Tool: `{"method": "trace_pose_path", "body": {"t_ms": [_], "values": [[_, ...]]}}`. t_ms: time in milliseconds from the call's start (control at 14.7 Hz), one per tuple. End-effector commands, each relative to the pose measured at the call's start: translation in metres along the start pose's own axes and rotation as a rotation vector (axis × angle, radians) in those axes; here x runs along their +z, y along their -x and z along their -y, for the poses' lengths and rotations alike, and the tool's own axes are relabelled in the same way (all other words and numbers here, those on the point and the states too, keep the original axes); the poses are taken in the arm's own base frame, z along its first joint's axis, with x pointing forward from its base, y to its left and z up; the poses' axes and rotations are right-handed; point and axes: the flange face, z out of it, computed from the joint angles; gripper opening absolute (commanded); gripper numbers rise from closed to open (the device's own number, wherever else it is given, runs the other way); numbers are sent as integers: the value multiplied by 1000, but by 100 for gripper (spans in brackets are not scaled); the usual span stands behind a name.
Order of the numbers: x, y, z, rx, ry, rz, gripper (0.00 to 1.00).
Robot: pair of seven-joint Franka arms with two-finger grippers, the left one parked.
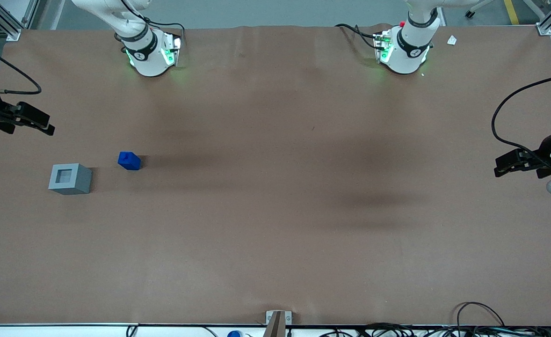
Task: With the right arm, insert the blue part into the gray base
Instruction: 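Move the open right gripper toward the blue block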
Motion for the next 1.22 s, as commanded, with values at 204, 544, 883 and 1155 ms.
{"method": "trace_pose_path", "body": {"t_ms": [204, 544, 883, 1155], "values": [[-3, 3, 3, 1, 10, -8, 100], [7, -2, 0, 5, 11, 6, 100], [51, -12, -1, 10, 13, 46, 100], [95, -11, -3, 16, 15, 76, 100]]}}
